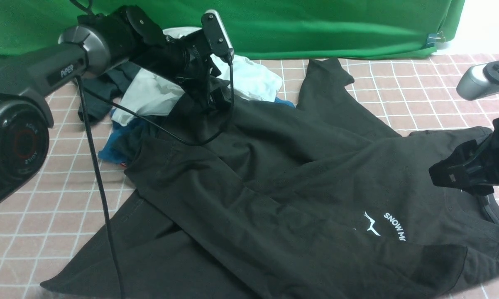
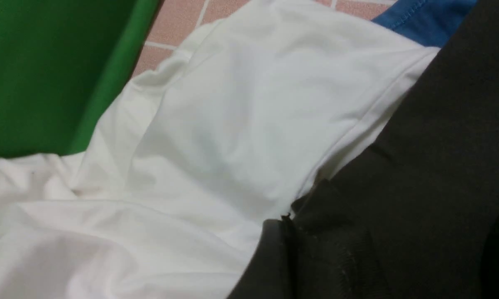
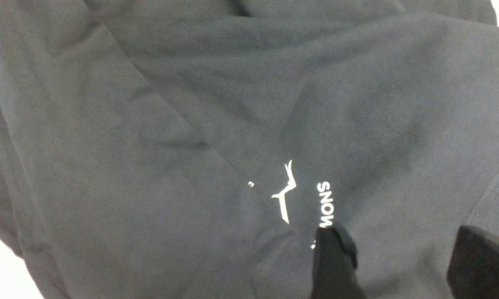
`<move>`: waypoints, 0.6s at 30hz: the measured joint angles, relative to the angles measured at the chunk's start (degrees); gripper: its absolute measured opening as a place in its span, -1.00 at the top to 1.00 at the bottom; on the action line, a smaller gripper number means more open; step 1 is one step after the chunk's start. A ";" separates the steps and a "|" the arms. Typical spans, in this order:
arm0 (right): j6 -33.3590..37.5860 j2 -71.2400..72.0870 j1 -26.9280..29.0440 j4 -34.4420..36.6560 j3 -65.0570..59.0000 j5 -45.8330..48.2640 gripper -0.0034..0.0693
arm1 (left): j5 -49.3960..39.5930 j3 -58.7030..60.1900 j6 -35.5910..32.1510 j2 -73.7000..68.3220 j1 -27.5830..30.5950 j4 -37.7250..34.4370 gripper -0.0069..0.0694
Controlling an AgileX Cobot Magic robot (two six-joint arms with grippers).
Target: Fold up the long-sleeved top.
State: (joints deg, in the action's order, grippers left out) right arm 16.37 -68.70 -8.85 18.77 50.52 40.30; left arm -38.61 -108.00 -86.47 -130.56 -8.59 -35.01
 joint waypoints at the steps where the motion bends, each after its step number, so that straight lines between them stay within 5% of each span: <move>1: 0.00 0.00 0.00 0.00 0.00 0.00 -0.21 | -0.27 0.00 -0.01 0.00 0.00 0.00 -0.63; 18: 0.34 0.00 0.00 0.00 0.00 0.05 -0.21 | -5.14 0.00 -6.01 0.00 0.00 1.45 -0.63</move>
State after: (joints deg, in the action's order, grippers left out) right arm 16.72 -68.70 -8.85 18.77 50.52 40.35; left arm -43.74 -108.00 -92.49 -130.56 -8.59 -33.56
